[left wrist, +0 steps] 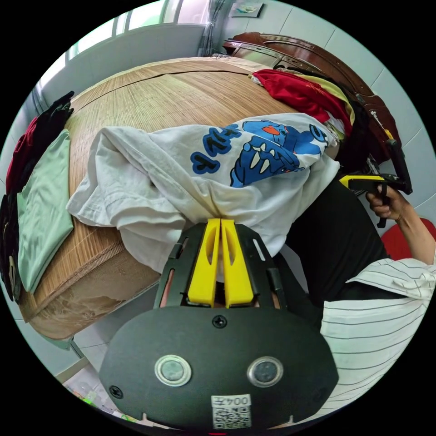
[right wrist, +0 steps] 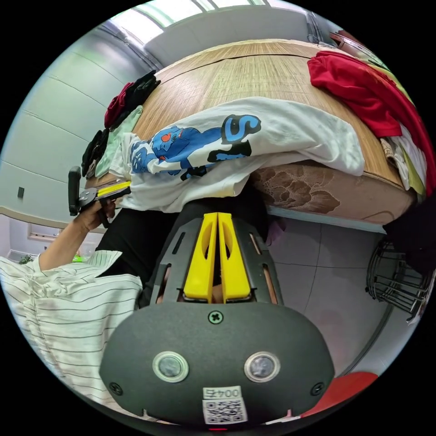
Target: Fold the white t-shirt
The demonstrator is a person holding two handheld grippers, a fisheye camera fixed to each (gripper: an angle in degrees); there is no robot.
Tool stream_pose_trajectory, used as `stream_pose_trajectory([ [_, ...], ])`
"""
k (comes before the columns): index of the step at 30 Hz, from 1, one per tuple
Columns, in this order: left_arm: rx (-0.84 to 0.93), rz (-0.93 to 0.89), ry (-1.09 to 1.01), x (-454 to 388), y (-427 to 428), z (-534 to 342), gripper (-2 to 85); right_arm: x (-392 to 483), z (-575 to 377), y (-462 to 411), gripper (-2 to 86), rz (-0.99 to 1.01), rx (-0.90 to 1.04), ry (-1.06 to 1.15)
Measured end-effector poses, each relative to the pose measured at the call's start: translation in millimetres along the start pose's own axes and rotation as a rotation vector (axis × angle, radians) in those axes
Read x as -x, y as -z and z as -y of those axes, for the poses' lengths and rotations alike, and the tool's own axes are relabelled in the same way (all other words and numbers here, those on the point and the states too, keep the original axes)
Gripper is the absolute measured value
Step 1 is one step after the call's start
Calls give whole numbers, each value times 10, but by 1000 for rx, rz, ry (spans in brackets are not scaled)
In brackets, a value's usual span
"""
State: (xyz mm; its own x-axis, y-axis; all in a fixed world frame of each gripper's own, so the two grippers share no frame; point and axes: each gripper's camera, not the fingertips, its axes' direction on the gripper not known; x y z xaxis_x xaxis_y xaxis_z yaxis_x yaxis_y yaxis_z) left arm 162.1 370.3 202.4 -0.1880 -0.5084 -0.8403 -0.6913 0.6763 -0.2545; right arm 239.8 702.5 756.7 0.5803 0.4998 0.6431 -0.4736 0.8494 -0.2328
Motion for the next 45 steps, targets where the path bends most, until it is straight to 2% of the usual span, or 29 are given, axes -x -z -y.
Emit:
stream_pose_trajectory([
  [4,-22,-30,5,-38,-69,-47,2,-151,-64,202,79,-29,-65,-35],
  [8,-31,-85,21,-30,-133,-69,2,-624,-84,414,109,169,-133,-174],
  [11,-18,-116,17,-41,-179,-52,3,-825,-6,448,111,196,-134,-209],
  [17,43,-35,-17,-261,-230,39,6,-955,191,311,77,156,-97,-216],
  [23,9,94,-31,-560,-202,-18,9,-1055,341,258,28,108,-33,-215],
  [26,-28,11,-13,-598,-27,1,13,-1020,416,545,15,174,-35,-175],
  [29,-208,-91,-35,-779,409,2,26,-960,455,955,11,277,-64,-157],
  [33,-345,-32,-194,-1428,893,77,89,-931,488,1371,12,414,-111,-194],
  [37,-341,99,-345,-2127,954,144,127,-820,484,1504,13,472,-138,-214],
  [41,-321,120,-333,-2381,854,234,129,-616,433,1534,16,448,-162,-213],
  [45,-281,237,-311,-2556,655,404,119,-493,323,1513,22,470,-184,-222],
])
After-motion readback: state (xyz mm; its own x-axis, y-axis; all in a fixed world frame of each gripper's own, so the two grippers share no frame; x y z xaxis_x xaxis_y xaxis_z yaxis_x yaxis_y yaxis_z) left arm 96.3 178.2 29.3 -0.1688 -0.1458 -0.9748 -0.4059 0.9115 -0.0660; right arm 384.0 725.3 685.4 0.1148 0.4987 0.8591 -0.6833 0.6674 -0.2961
